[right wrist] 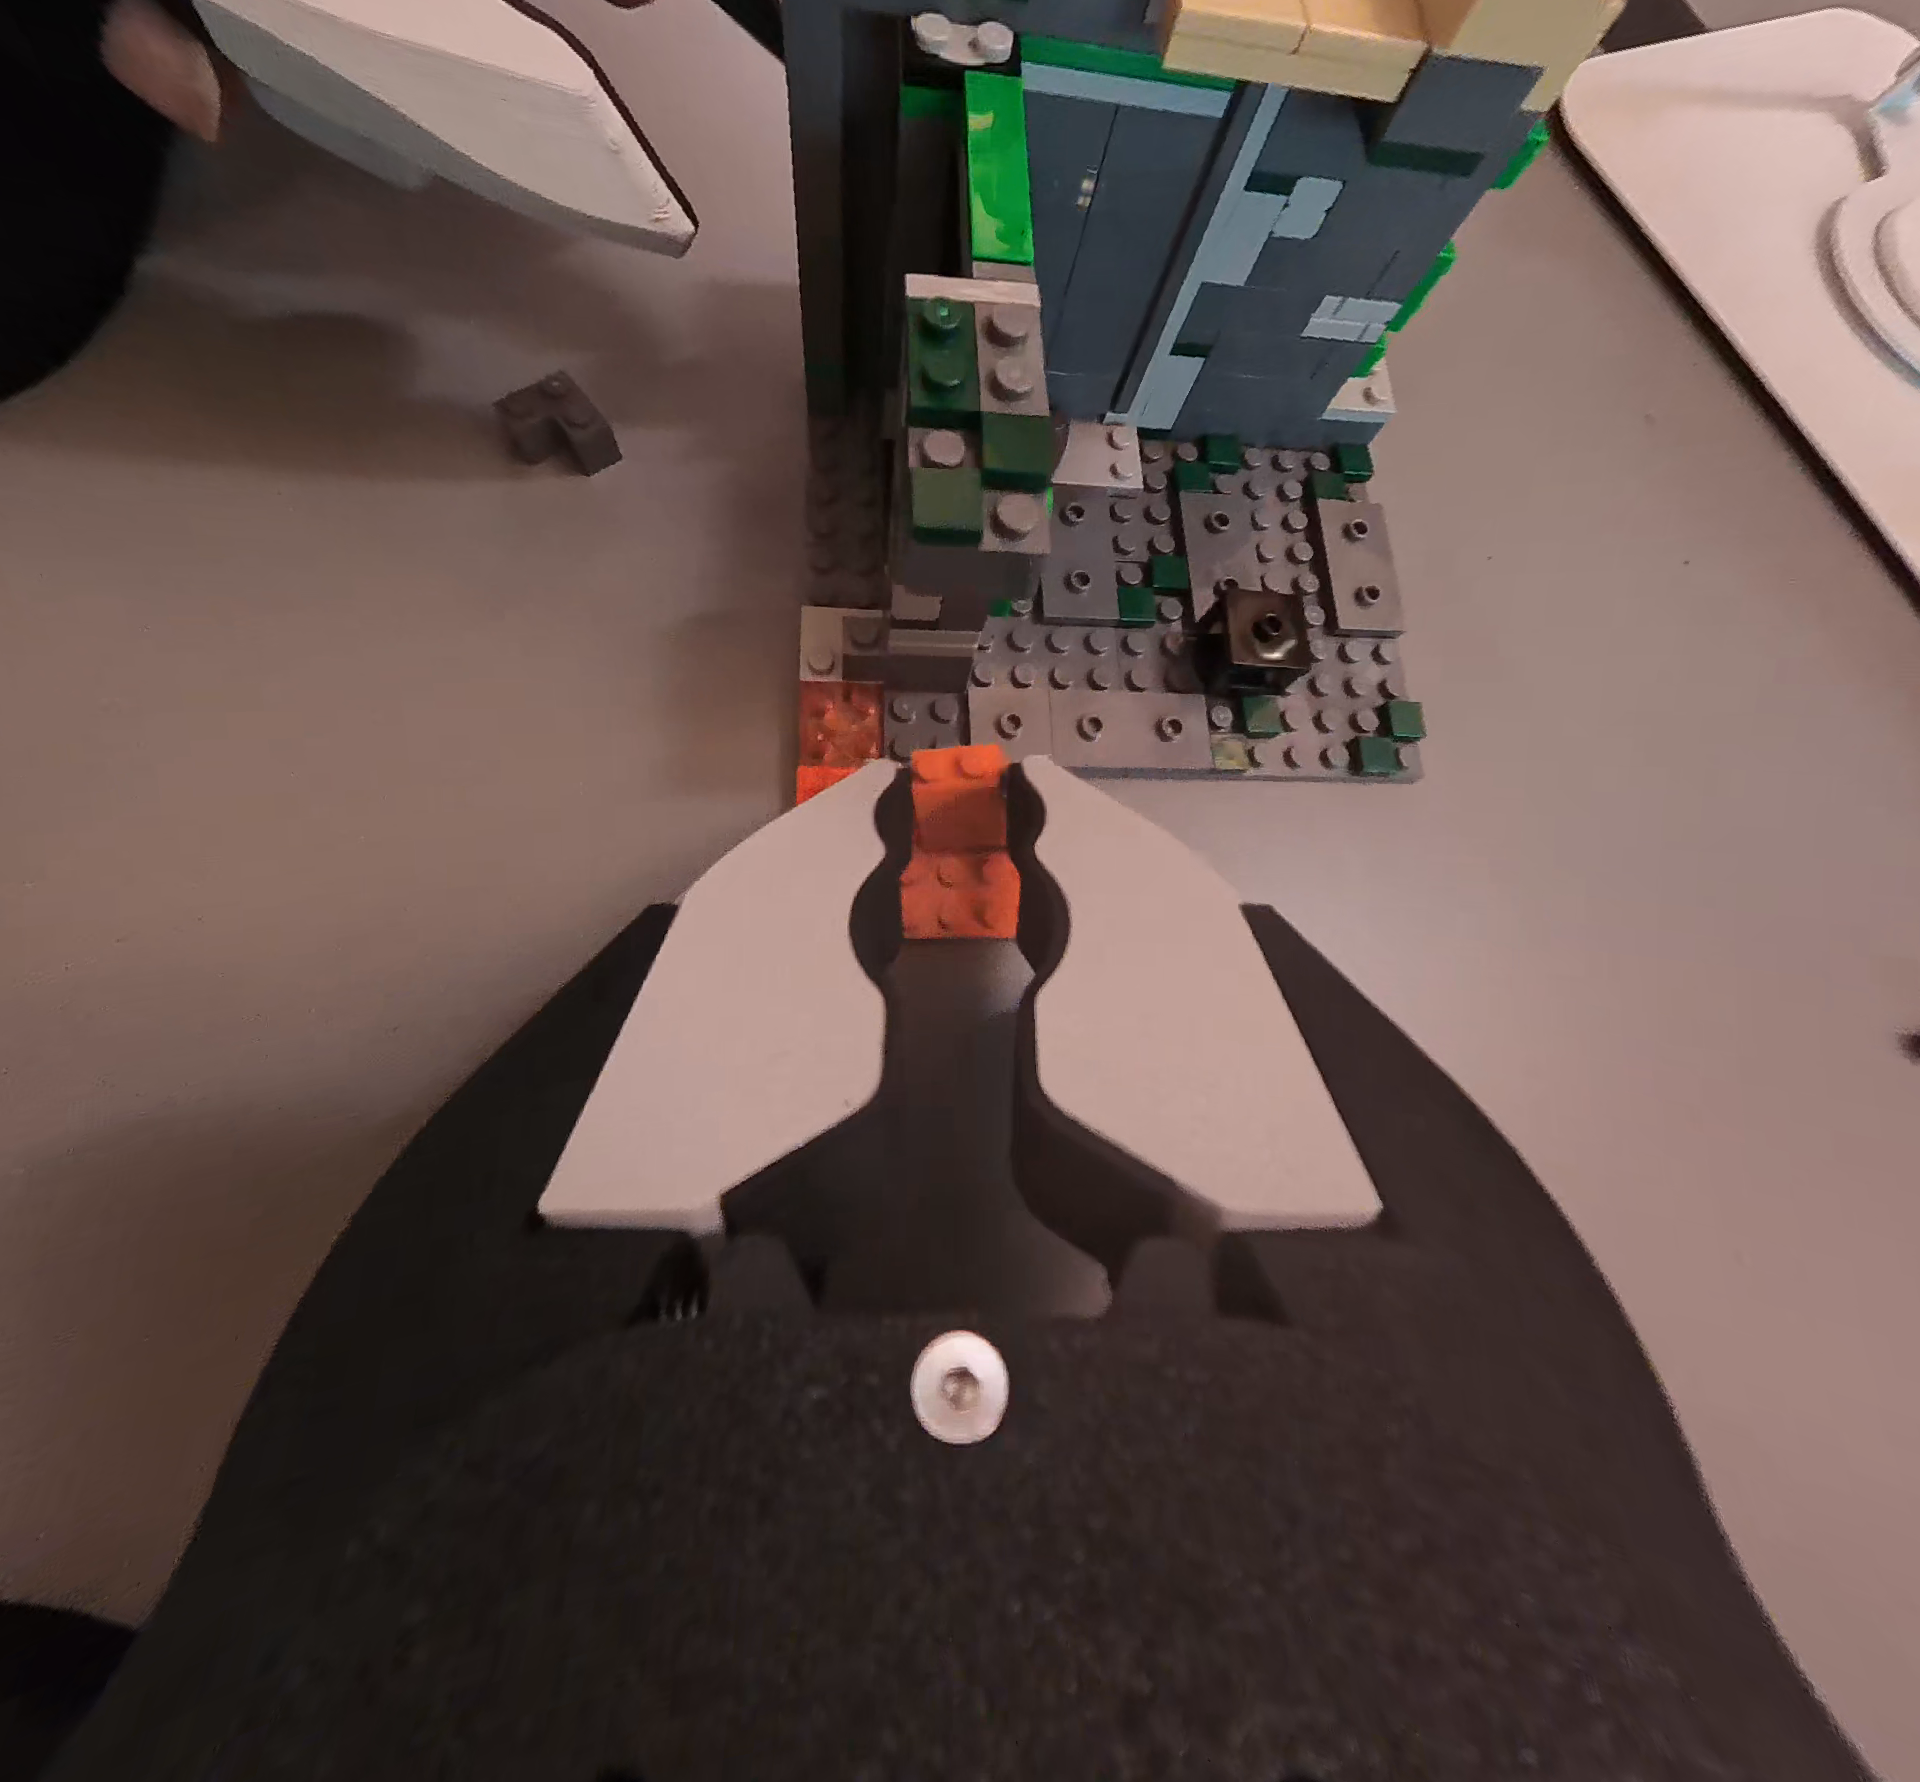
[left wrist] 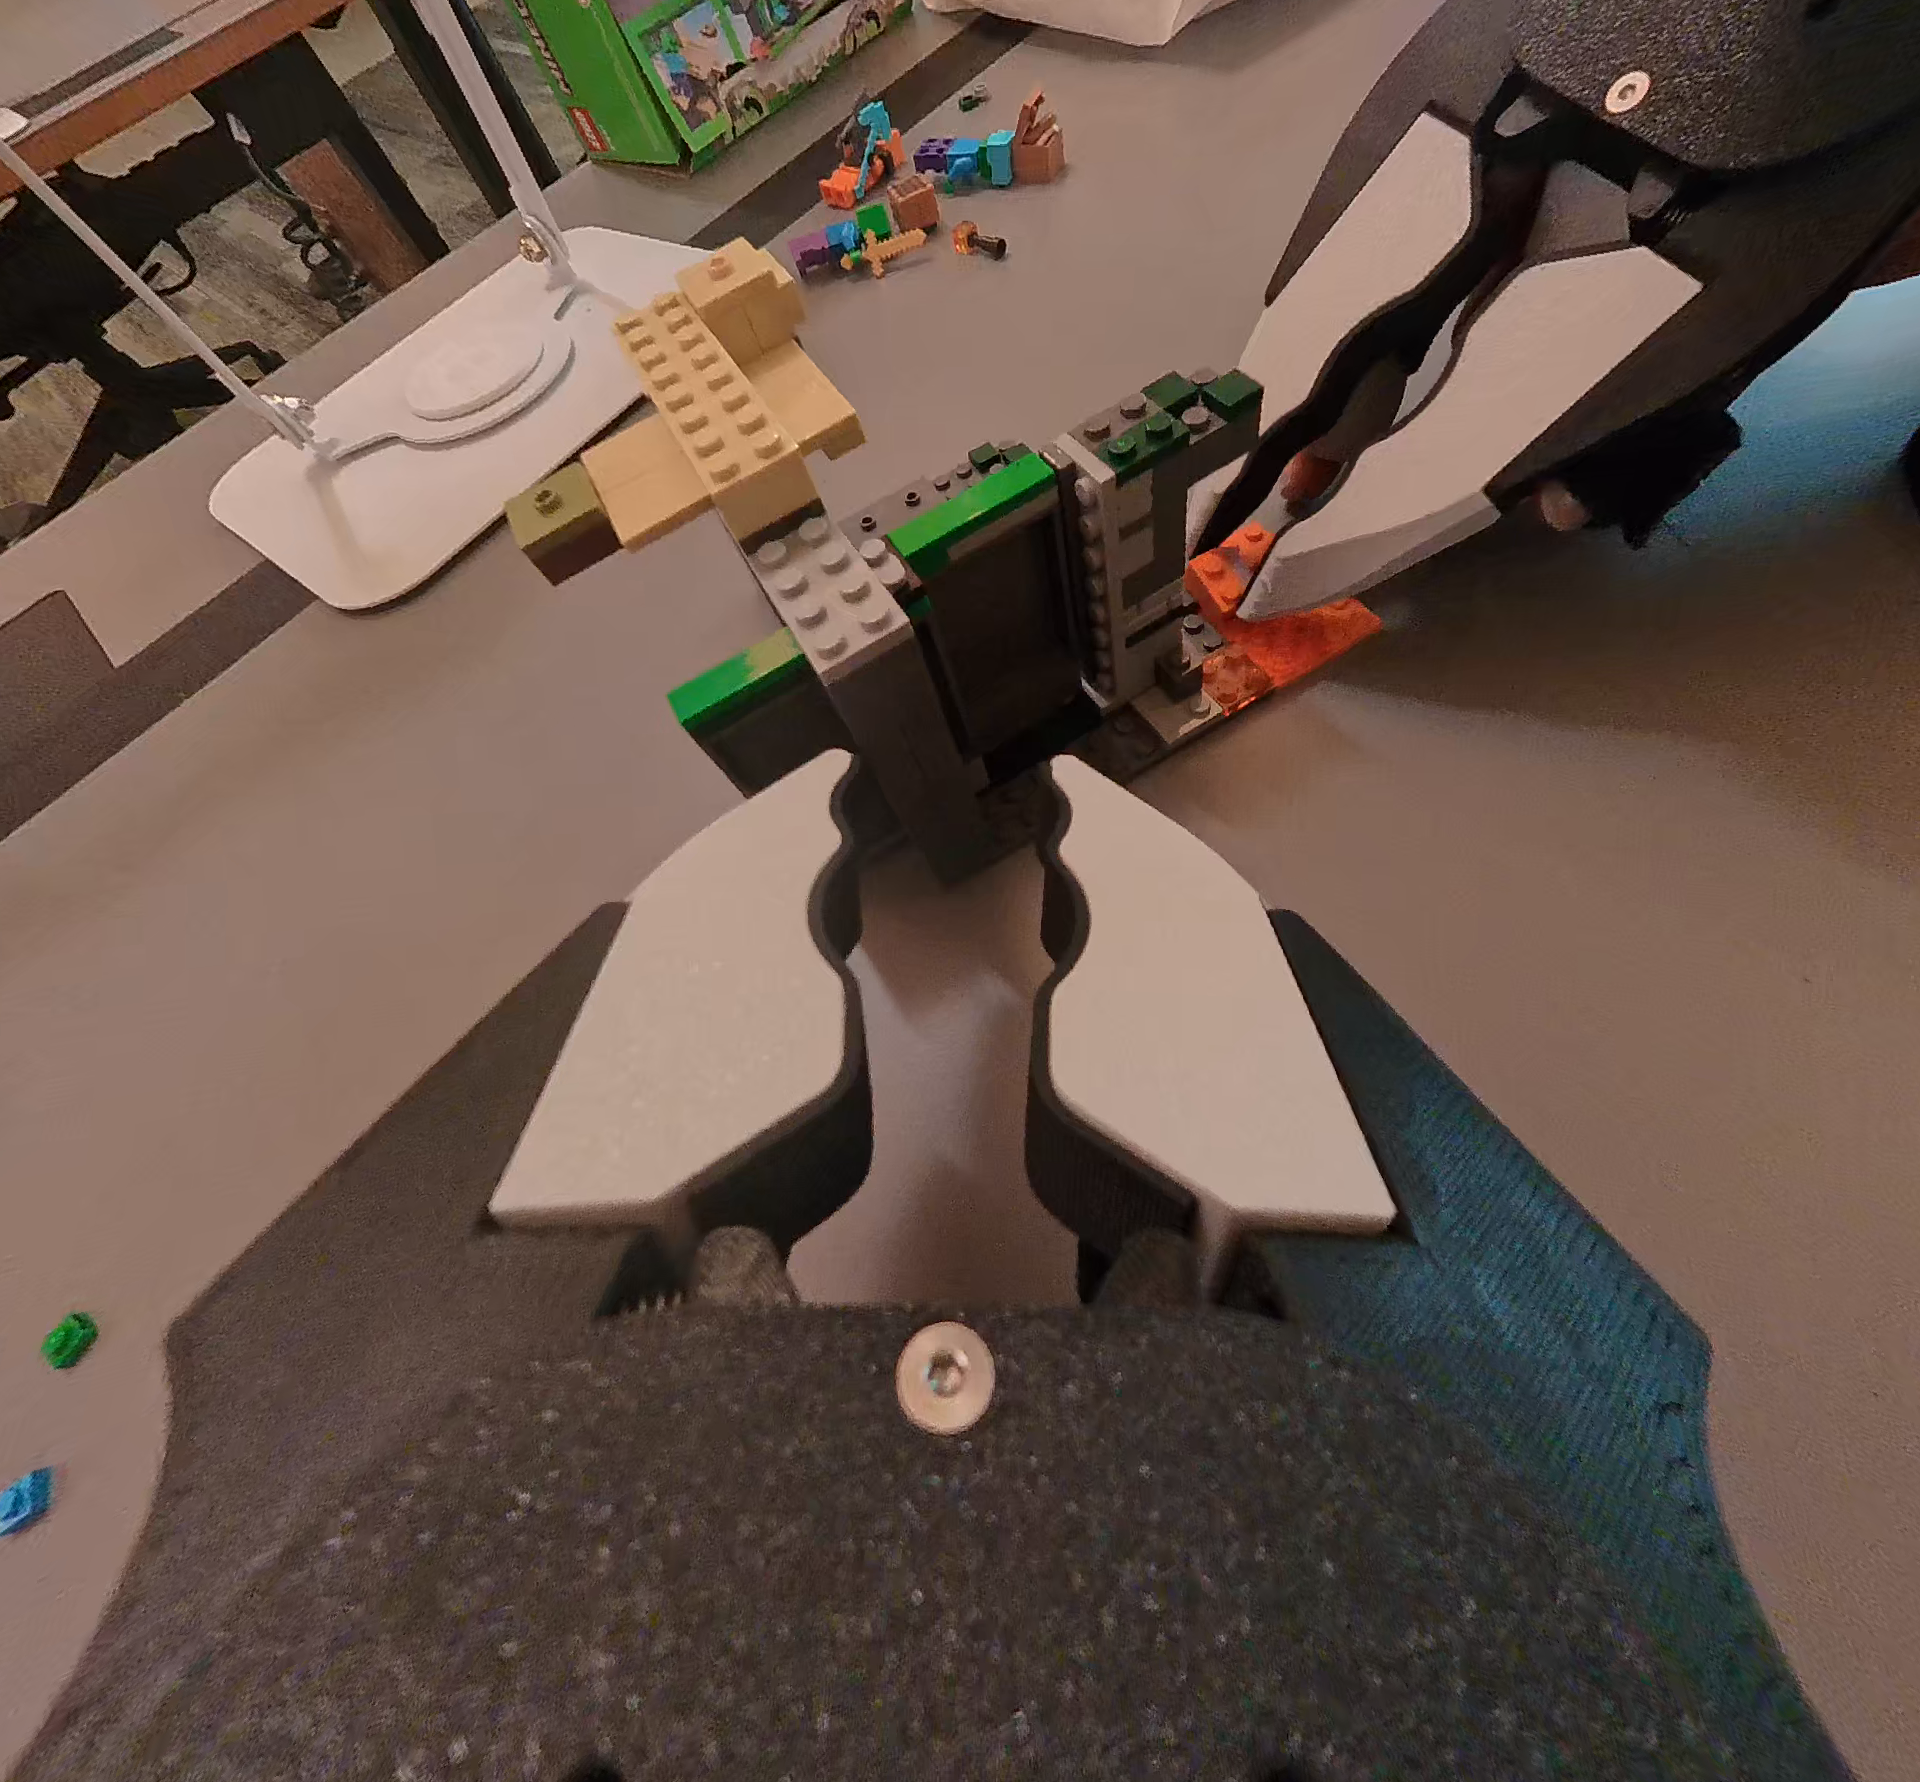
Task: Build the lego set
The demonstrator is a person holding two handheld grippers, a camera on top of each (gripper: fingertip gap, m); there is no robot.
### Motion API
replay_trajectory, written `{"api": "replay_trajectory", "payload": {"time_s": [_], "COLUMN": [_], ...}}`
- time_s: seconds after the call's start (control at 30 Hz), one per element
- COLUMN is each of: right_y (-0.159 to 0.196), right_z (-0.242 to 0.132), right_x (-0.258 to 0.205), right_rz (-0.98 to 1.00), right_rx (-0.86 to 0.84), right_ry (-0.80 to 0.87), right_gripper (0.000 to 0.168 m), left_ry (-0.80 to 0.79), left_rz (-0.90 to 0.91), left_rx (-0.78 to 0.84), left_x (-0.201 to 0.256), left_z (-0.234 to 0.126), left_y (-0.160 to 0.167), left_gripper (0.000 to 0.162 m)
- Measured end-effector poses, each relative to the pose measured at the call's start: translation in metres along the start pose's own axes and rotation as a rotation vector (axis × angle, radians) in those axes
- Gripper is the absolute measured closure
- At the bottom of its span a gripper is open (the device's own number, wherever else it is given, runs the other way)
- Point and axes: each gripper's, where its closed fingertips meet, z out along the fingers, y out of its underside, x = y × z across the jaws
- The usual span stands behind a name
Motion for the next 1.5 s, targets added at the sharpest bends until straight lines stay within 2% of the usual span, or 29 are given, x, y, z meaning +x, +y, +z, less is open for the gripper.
{"api": "replay_trajectory", "payload": {"time_s": [0.13, 0.3, 0.5, 0.67, 0.87, 1.0, 1.2, 1.5], "right_y": [0.001, 0.011, 0.034, 0.012, -0.036, -0.049, -0.055, -0.052], "right_z": [-0.004, -0.035, -0.043, -0.043, -0.012, 0.023, 0.048, 0.051], "right_x": [-0.002, -0.018, -0.017, -0.022, -0.066, -0.090, -0.083, -0.079], "right_rz": [0.008, 0.103, 0.124, 0.101, 0.133, 0.159, 0.157, 0.112], "right_rx": [-0.004, -0.032, -0.093, -0.040, 0.004, -0.028, -0.084, -0.128], "right_ry": [-0.023, -0.128, -0.092, -0.053, -0.036, -0.016, 0.066, 0.077], "right_gripper": [0.152, 0.152, 0.149, 0.144, 0.142, 0.138, 0.136, 0.147], "left_ry": [0.003, 0.010, 0.016, 0.016, -0.005, -0.004, 0.004, 0.020], "left_rz": [-0.003, -0.007, -0.014, -0.018, -0.051, -0.081, -0.092, -0.082], "left_rx": [0.002, 0.006, 0.014, 0.026, 0.070, 0.099, 0.141, 0.152], "left_x": [0.000, 0.000, 0.000, -0.001, -0.011, -0.017, -0.018, -0.013], "left_z": [0.000, -0.001, -0.002, -0.006, -0.020, -0.029, -0.041, -0.045], "left_y": [0.000, 0.000, -0.001, -0.003, -0.006, -0.006, -0.010, -0.011], "left_gripper": [0.132, 0.132, 0.132, 0.132, 0.133, 0.133, 0.133, 0.134]}}
